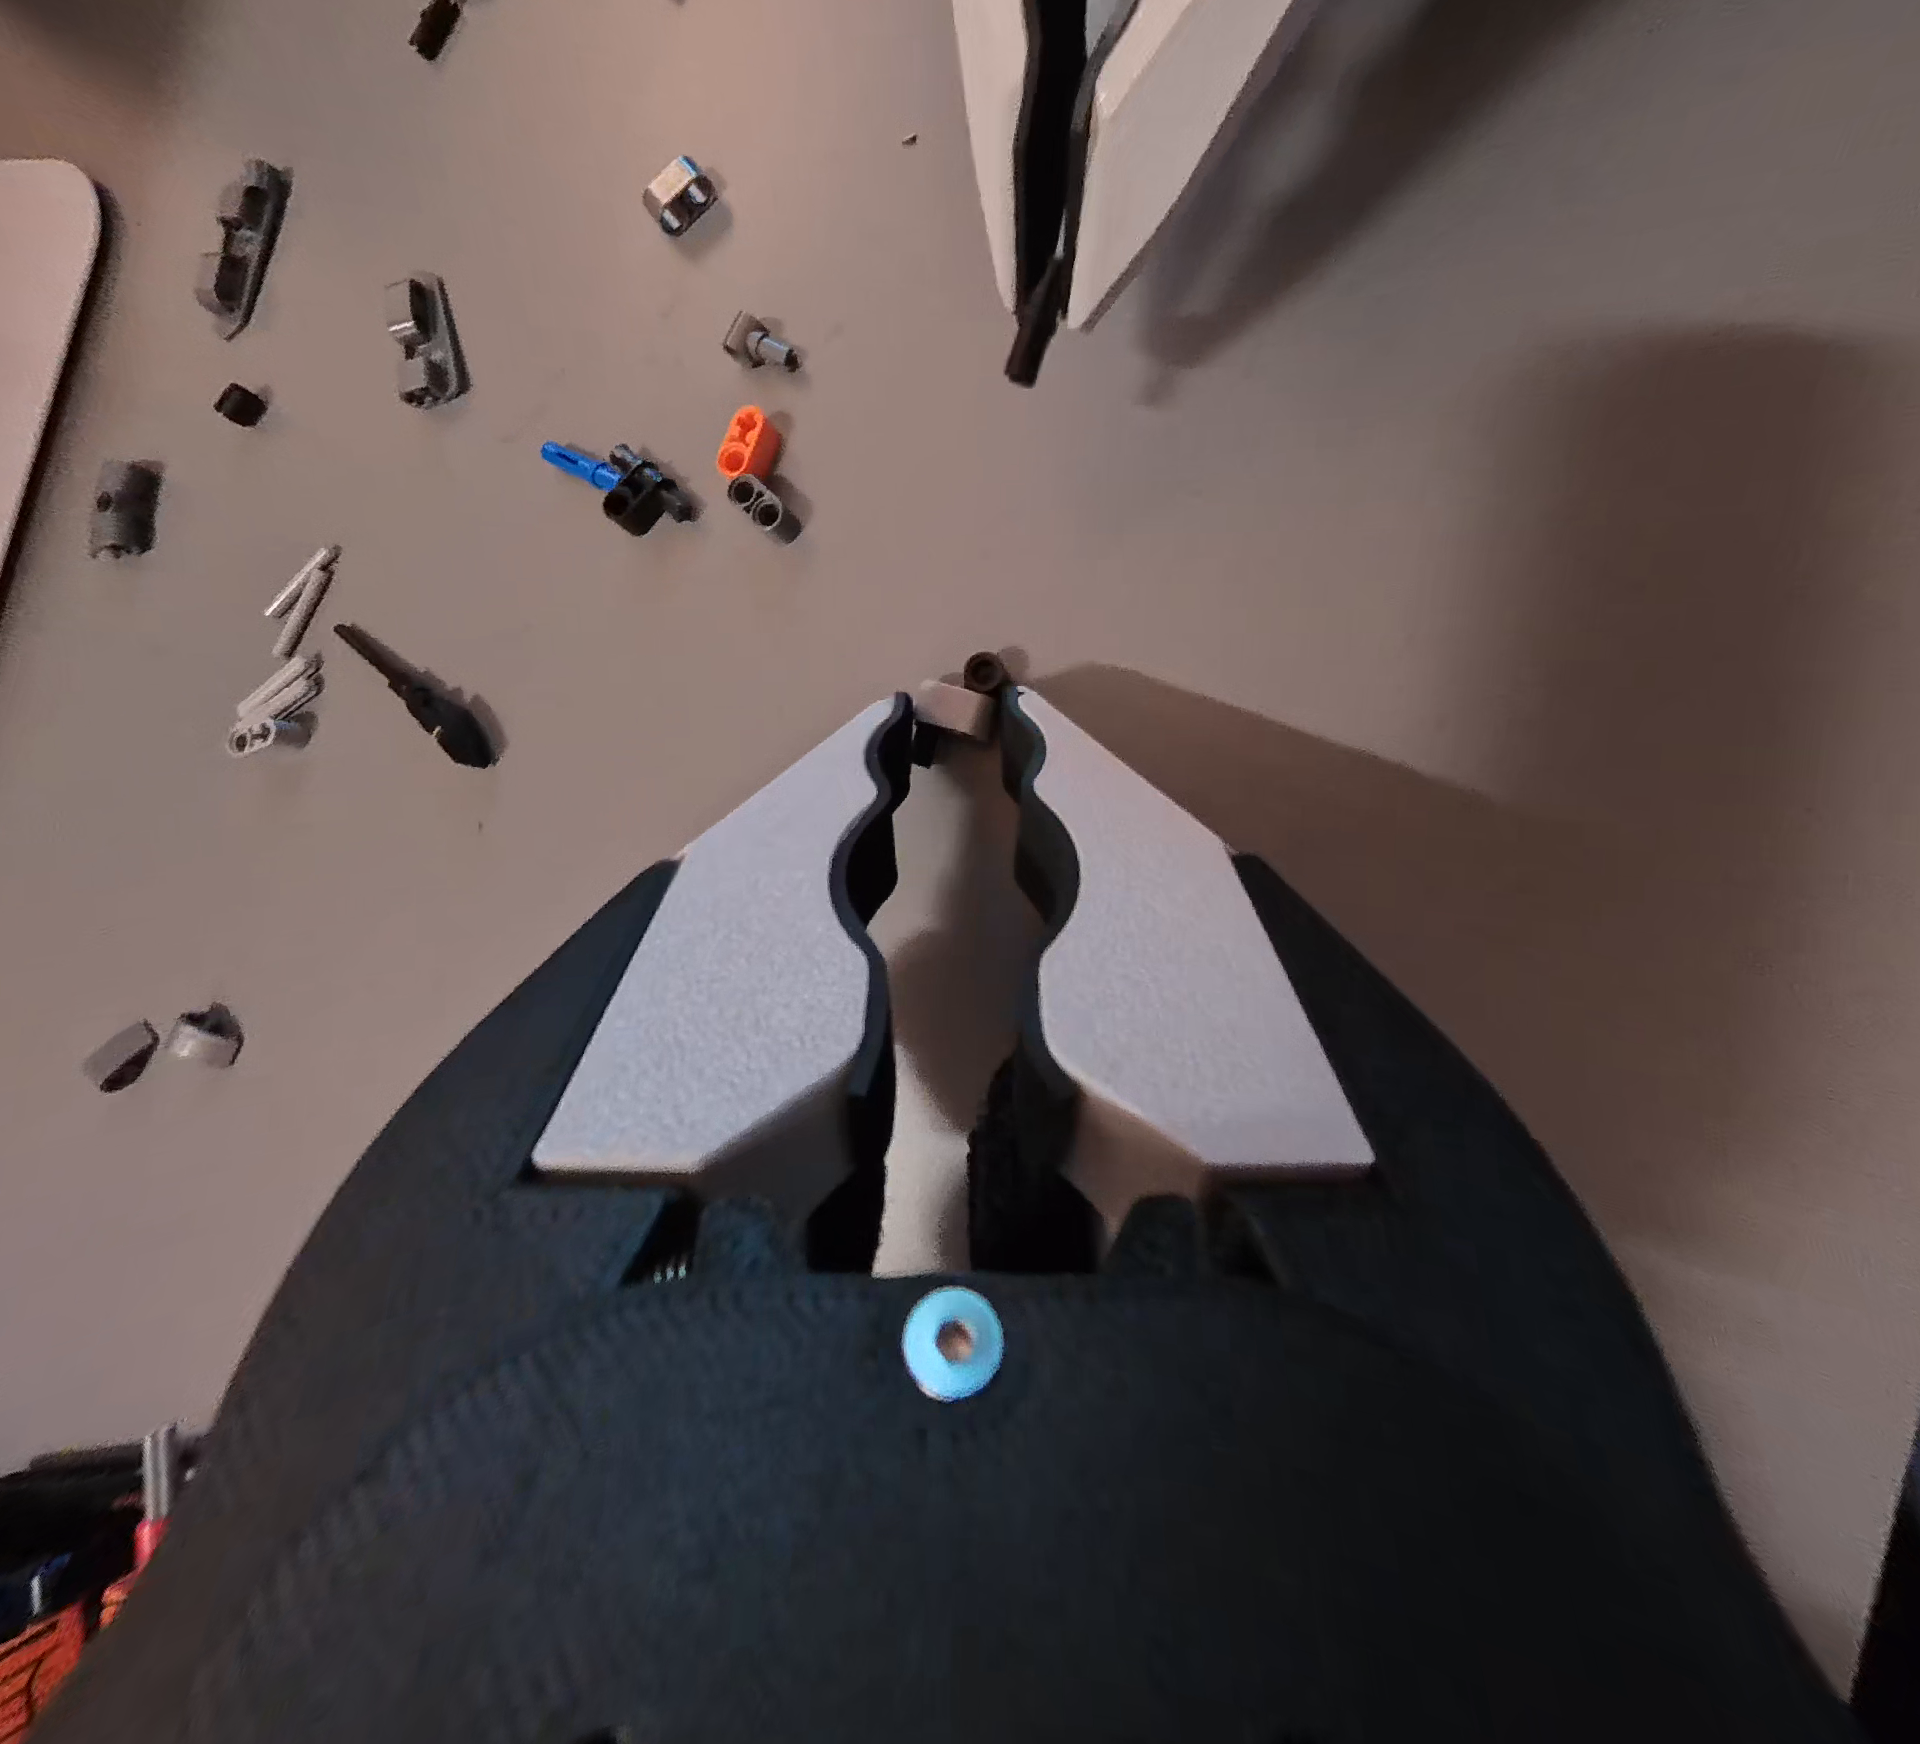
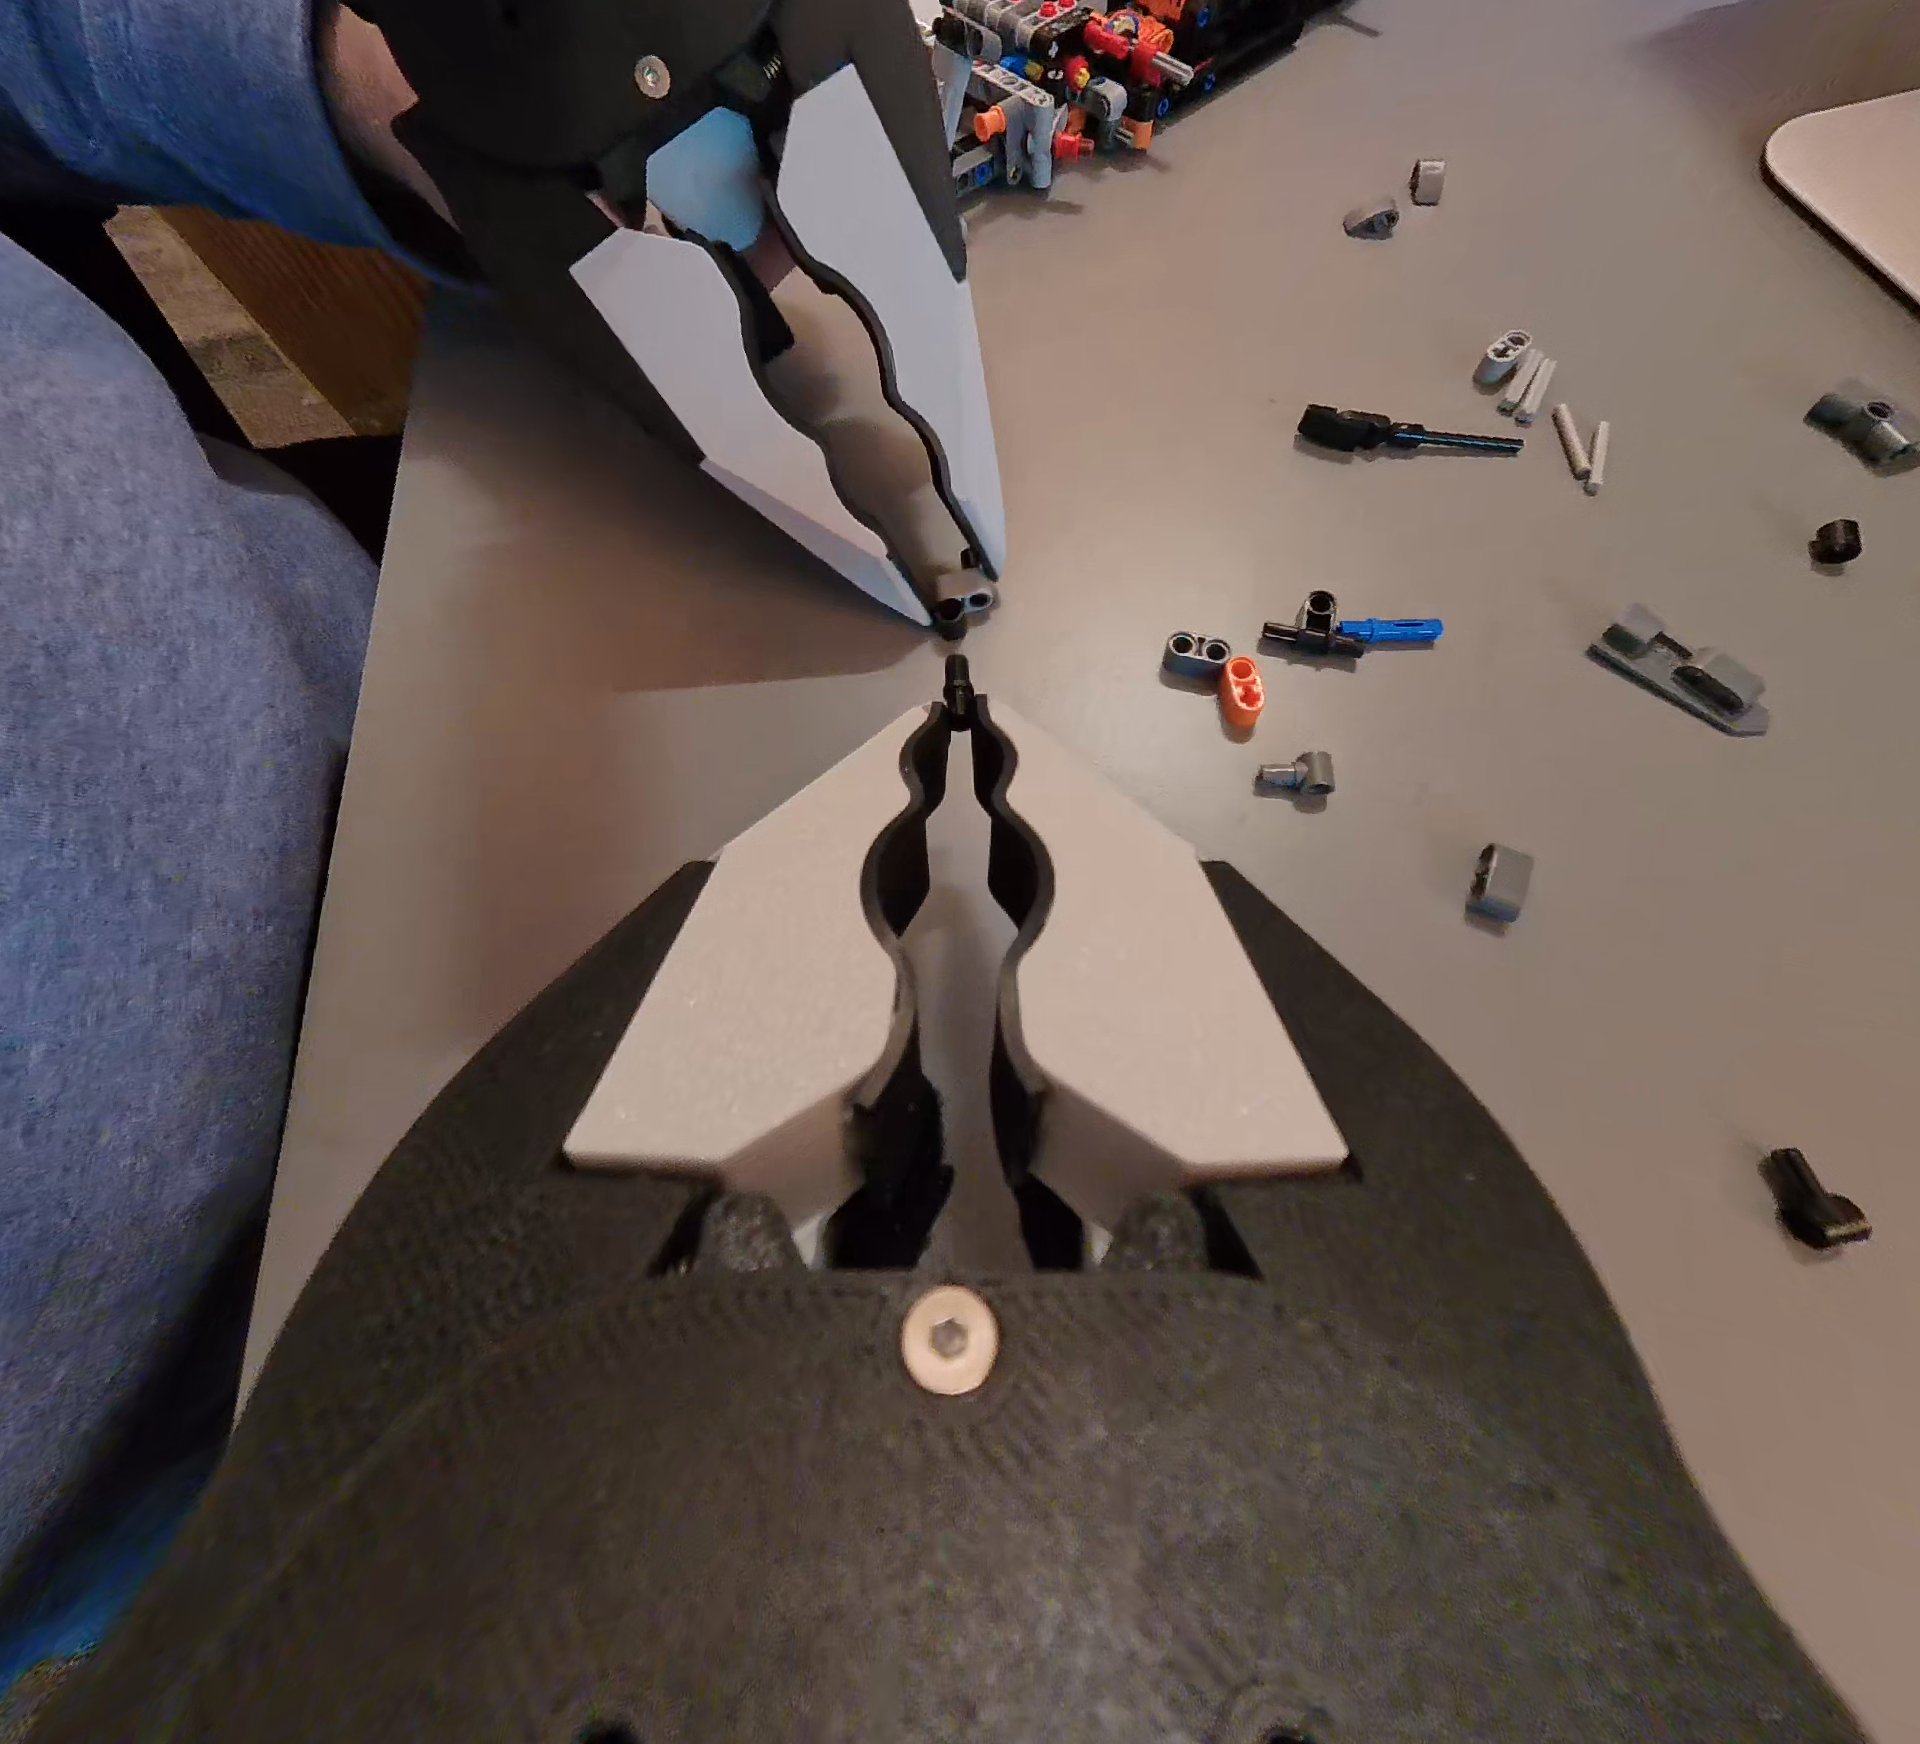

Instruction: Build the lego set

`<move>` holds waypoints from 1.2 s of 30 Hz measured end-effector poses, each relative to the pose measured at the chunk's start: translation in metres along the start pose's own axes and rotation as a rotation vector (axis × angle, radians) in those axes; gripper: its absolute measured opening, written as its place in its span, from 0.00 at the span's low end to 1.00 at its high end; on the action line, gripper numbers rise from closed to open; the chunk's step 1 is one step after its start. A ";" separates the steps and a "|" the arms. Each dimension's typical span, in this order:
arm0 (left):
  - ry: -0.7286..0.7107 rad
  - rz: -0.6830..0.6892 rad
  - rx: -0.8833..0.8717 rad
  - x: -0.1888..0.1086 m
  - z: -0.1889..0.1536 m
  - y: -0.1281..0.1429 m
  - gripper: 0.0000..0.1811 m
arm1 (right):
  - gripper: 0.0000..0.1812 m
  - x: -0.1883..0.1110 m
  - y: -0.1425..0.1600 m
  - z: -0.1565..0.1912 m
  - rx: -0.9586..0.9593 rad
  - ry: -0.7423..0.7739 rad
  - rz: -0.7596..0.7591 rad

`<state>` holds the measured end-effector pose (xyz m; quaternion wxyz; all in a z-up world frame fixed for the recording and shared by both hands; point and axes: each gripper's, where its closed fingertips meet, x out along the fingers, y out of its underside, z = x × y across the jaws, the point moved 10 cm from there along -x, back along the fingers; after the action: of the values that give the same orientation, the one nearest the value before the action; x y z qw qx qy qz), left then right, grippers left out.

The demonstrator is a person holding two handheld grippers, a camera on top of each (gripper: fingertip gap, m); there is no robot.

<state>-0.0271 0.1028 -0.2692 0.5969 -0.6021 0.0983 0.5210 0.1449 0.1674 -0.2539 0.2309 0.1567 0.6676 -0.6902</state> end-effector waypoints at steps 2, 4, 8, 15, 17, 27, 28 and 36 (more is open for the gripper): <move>-0.011 -0.005 -0.002 0.001 0.000 -0.001 0.08 | 0.01 0.001 -0.002 0.001 -0.007 0.004 0.007; 0.002 -0.024 -0.014 0.002 -0.001 -0.001 0.08 | 0.01 0.000 -0.005 0.002 -0.021 0.004 0.011; 0.009 -0.053 -0.029 -0.001 -0.002 -0.001 0.18 | 0.01 -0.001 -0.012 0.004 -0.035 -0.001 0.015; -0.213 -0.175 0.246 -0.022 -0.020 -0.026 0.15 | 0.01 0.004 -0.025 -0.005 0.124 -0.155 -0.006; -0.294 -0.182 0.330 -0.025 -0.027 -0.034 0.13 | 0.01 0.005 -0.029 -0.008 0.162 -0.204 -0.017; -0.440 -0.199 0.434 -0.036 -0.028 -0.041 0.04 | 0.01 0.004 -0.040 -0.016 0.301 -0.326 -0.122; -0.452 -0.209 0.433 -0.038 -0.027 -0.042 0.04 | 0.01 0.003 -0.040 -0.017 0.317 -0.337 -0.142; -0.495 -0.244 0.428 -0.045 -0.026 -0.045 0.04 | 0.01 0.000 -0.043 -0.018 0.359 -0.370 -0.208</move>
<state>0.0000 0.0707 -0.2146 0.7734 -0.3258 -0.0152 0.5436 0.1208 0.1851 -0.2183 0.2455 -0.0027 0.4935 -0.8344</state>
